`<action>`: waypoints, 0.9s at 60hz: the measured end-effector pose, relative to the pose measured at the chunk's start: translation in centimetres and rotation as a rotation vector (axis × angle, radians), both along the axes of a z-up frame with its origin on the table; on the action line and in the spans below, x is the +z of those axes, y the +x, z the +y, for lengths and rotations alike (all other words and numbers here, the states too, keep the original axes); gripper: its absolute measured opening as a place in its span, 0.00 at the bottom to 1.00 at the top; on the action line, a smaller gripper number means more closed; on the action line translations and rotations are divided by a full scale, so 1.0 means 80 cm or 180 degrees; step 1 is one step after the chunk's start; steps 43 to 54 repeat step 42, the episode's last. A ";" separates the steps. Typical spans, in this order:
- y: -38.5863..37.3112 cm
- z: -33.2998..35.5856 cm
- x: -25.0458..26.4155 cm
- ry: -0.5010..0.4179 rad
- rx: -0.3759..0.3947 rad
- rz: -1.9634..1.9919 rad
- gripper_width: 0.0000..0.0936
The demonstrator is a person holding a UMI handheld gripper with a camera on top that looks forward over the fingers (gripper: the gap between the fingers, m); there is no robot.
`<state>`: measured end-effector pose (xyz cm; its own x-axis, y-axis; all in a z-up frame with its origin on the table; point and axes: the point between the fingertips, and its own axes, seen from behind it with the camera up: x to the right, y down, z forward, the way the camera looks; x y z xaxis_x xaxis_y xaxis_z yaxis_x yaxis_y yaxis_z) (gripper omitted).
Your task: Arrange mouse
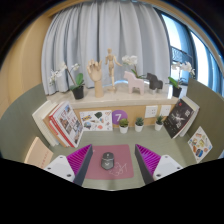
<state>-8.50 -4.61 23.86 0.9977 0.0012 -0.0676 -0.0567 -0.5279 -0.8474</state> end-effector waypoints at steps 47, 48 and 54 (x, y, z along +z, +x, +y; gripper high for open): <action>0.104 -0.209 0.087 0.0210 0.0061 0.0057 0.91; 0.104 -0.209 0.087 0.0210 0.0061 0.0057 0.91; 0.104 -0.209 0.087 0.0210 0.0061 0.0057 0.91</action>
